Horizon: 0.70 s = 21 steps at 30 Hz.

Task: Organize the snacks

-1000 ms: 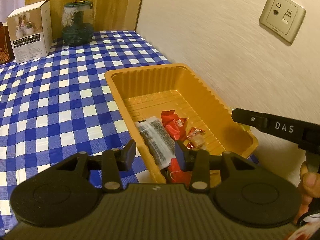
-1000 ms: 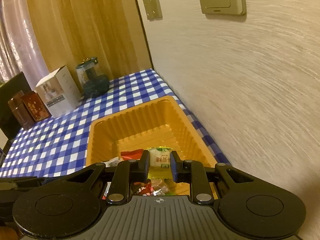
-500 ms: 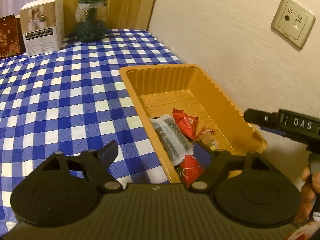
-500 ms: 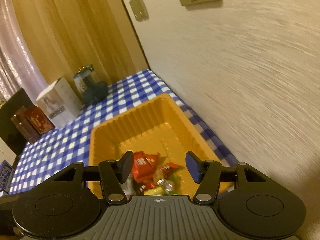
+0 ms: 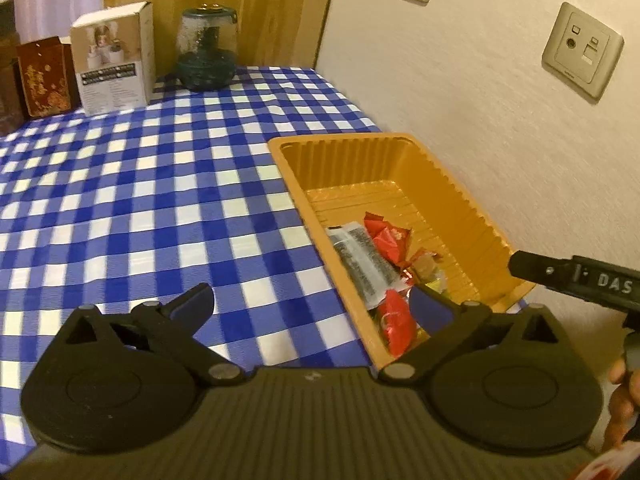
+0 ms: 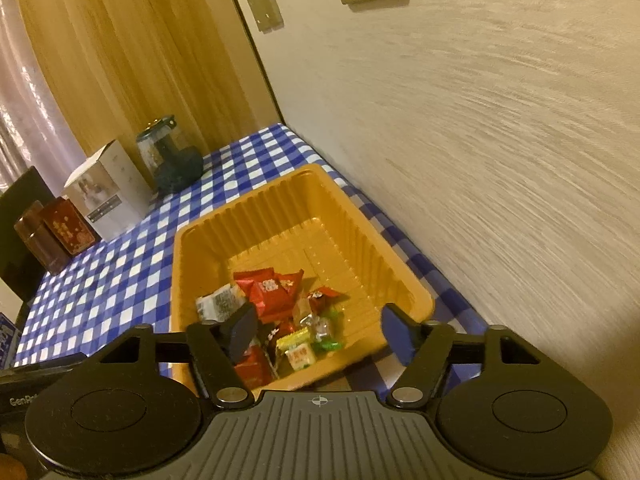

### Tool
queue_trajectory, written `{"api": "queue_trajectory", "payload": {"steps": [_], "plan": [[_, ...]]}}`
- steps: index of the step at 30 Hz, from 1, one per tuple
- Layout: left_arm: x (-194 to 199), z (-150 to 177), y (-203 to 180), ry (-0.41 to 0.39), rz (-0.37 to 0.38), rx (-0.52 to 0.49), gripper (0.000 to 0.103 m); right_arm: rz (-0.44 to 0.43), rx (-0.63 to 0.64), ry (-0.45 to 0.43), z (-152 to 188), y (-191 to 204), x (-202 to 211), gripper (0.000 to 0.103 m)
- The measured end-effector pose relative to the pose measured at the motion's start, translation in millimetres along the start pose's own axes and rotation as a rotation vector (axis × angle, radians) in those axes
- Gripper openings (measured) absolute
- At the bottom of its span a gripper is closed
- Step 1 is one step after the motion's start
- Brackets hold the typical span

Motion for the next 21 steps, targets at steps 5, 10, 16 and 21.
{"api": "queue_trajectory", "payload": {"steps": [5,10,16,21], "plan": [[17.6,3.7,6.3,-0.014,-0.015,0.000,0.103,0.002,0.007,0.004,5.3,9.1,13.5,0.076],[37.8,5.6,11.8,-0.039,-0.023,0.000,0.103,0.007,0.033,0.008,8.1,22.5,28.5,0.079],[62.0,8.8,23.4,-0.042,-0.041,0.000,0.103,0.016,0.059,0.004,14.4,40.6,48.6,0.085],[81.5,13.5,33.2,-0.047,-0.056,0.002,0.103,0.029,0.072,0.014,25.0,55.4,60.6,0.086]]}}
Point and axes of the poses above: each gripper's, at about its wrist camera, not at the fingertips, and x roughly against the way its jaws point, y to its left, z to its underside, the point moved 9 cm from there along -x, roughly the way its jaws point, and after that the axes turned 9 degrees about x, right-handed, at the moved point
